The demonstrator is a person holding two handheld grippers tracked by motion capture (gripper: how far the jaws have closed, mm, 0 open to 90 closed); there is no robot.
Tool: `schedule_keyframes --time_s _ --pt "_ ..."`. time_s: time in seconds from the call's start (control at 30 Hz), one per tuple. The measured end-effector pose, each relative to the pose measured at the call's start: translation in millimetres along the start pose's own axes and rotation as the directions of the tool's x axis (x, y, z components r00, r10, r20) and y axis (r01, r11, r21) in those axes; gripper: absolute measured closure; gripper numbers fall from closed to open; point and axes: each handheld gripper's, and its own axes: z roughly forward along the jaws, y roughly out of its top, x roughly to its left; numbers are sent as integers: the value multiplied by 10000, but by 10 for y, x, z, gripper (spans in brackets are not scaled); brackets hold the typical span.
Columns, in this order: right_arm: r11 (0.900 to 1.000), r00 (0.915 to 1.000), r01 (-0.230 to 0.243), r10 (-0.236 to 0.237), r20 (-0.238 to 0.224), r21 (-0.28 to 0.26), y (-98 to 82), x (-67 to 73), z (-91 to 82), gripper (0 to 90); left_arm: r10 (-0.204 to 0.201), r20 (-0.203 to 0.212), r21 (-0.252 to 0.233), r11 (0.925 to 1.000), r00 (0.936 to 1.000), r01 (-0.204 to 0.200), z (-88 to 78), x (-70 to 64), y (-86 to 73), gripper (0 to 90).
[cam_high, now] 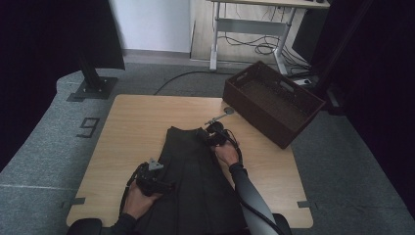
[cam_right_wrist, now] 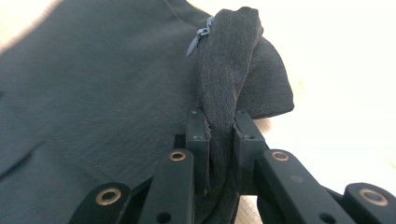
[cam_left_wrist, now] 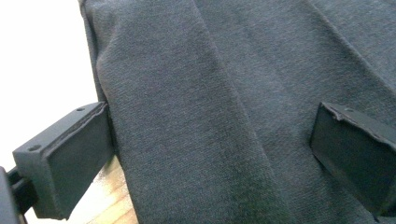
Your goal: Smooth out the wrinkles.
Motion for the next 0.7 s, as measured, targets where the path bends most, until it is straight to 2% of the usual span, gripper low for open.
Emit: schedule_keyframes --time_s 0.2,0.3,0.57,0.7 --pt "9942 9976 403 -456 -515 -1001 54 134 -366 803 -3 -40 -32 10000 10000 3 1 -1 -5 0" --pt "9857 9930 713 -846 -825 -1529 55 214 -579 805 -41 -94 -27 10000 9999 41 -1 -4 -7 0" --pt "9662 9814 1096 -1424 -1286 -2332 -84 380 -1047 805 -255 -272 -54 9997 9993 254 -8 5 -14 0" --pt "9582 9741 1266 -1689 -1501 -2565 -177 461 -1209 805 -329 -361 -91 9994 9988 326 2 19 -4 0"
